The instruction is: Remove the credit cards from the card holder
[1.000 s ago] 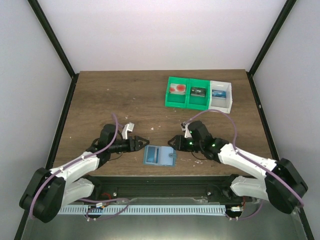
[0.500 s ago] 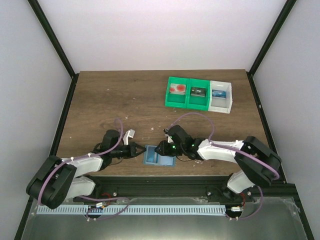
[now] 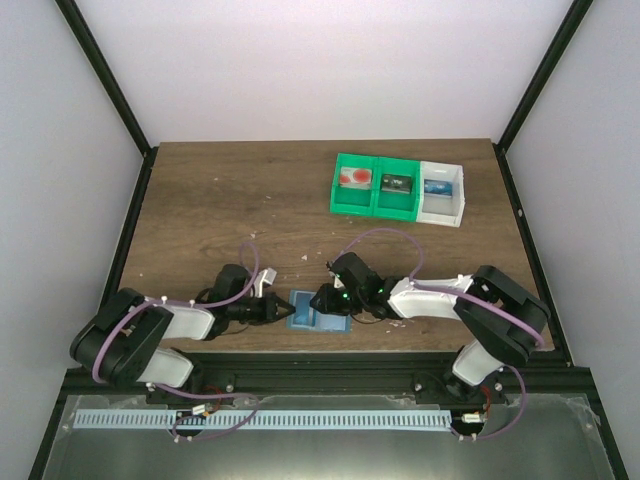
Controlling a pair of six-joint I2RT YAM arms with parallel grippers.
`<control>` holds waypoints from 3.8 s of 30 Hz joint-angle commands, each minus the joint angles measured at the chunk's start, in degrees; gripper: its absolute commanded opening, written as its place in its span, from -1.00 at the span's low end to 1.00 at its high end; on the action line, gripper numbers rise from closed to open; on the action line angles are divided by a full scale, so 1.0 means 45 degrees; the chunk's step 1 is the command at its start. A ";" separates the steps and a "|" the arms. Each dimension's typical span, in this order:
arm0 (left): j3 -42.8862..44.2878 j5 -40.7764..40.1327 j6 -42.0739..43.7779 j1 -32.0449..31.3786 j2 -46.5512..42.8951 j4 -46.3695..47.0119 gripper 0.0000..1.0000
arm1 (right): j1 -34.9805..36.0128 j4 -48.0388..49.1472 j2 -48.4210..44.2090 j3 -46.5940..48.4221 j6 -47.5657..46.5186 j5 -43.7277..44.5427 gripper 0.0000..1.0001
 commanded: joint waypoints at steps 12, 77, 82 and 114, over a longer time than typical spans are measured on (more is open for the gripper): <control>-0.0141 -0.1734 0.0588 -0.0733 0.0144 -0.0892 -1.00 | 0.0112 0.0610 0.0849 -0.0059 0.0340 0.0459 -0.47; -0.0389 -0.1839 0.0541 -0.0765 -0.0816 -0.0959 -0.87 | -0.0999 0.3047 -0.2735 -0.3529 0.0581 -0.0180 -0.99; 0.0141 -0.1961 0.0622 -0.0759 -0.1629 -0.1818 -0.67 | -0.1012 0.1921 -0.3405 -0.3248 0.0139 0.0214 -0.99; 0.3641 0.0590 1.4900 -0.1118 -1.0387 -0.7165 0.09 | -0.1294 0.3106 -0.8033 -0.2419 0.5885 -0.1237 -0.99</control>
